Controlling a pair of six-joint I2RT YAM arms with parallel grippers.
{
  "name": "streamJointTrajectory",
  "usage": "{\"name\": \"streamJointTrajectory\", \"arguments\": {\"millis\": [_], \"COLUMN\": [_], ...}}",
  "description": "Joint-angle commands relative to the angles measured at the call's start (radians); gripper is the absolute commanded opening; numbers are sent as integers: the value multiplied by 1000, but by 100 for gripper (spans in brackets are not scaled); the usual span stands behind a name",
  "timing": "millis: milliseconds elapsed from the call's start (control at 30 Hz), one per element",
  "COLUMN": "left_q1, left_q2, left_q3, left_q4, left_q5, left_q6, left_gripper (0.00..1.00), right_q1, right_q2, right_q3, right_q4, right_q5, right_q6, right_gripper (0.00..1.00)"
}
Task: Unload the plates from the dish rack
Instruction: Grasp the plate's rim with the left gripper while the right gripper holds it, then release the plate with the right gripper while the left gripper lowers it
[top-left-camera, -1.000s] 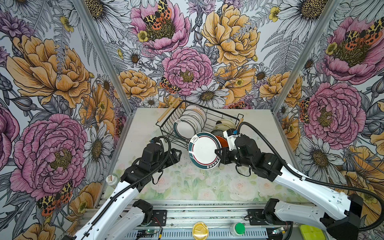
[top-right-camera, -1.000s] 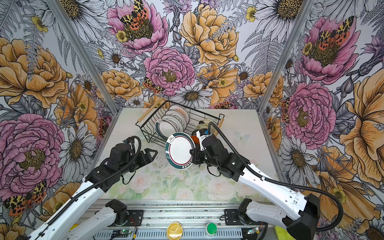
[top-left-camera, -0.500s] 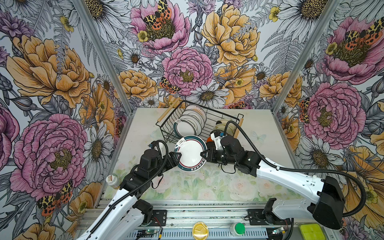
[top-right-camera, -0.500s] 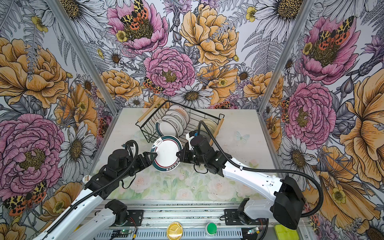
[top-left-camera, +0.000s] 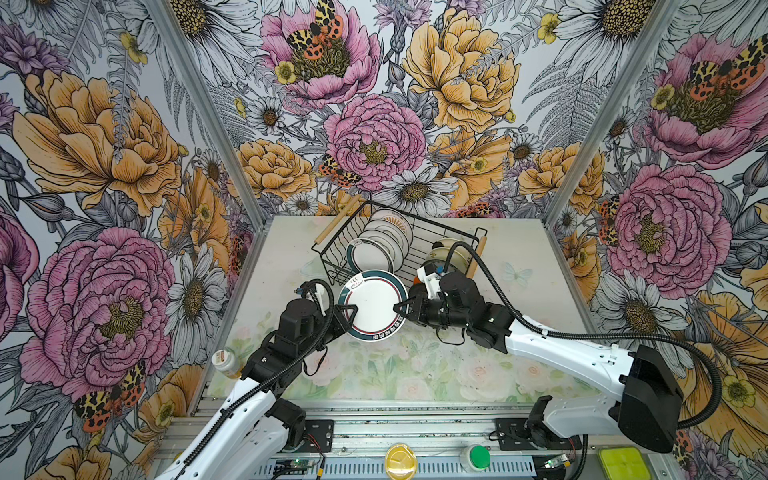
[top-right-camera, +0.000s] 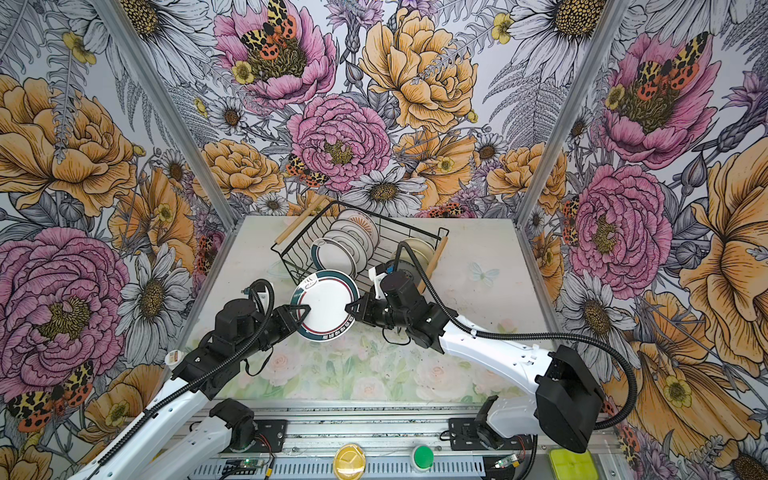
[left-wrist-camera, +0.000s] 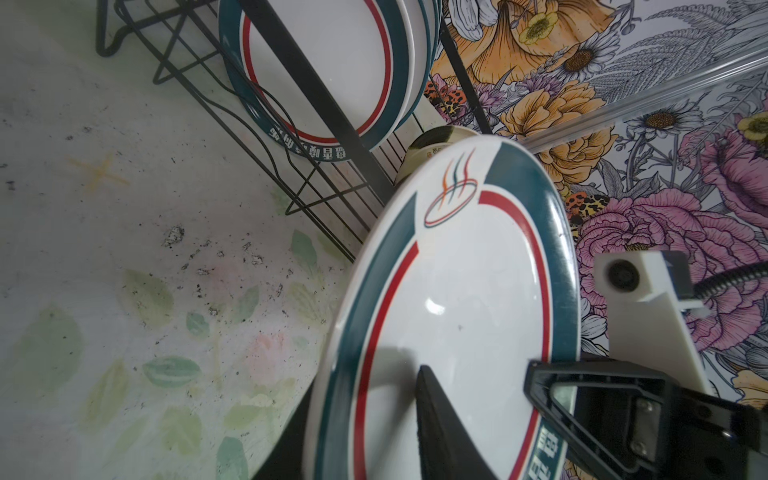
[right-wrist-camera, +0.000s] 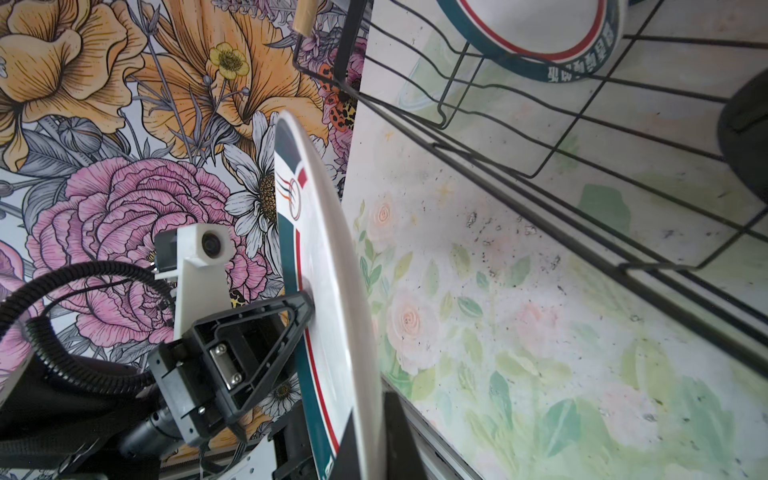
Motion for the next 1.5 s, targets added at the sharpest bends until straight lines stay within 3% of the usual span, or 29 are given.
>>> {"name": "streamJointTrajectory", "arguments": {"millis": [0,133,333,433,700,933,1167,1467], "left_q1": [-10,0,16,32,114,284,457,542], "left_q2": [0,11,10,5,-27,-71,-56,60], "left_q3": [-12,-10,-21,-18,29,89,98,95], "left_q4": [55,50,54,44,-71,-234,-336,-328], "left_q5": [83,101,122,132,127,144,124,-25], "left_q6": [18,16,20,17,30,44,66,108], "left_gripper": [20,3,0,0,0,0,0,0], "right_q1": [20,18,18,17,-34,-97,-115,-130], "right_q2": [7,23,52,57,46,20,-27,-45], "right_q3": [20,31,56,86,127,189,305,401], "right_q4": [92,94,99,72,-36,-176,-318,-416], "right_q5": [-37,-42,-60,-56,-25,-5,117,318], "right_q6": [-13,-19,-32,-50,-126,-246,-460,-682], "right_gripper": [0,1,14,37,59,62,64,69]}}
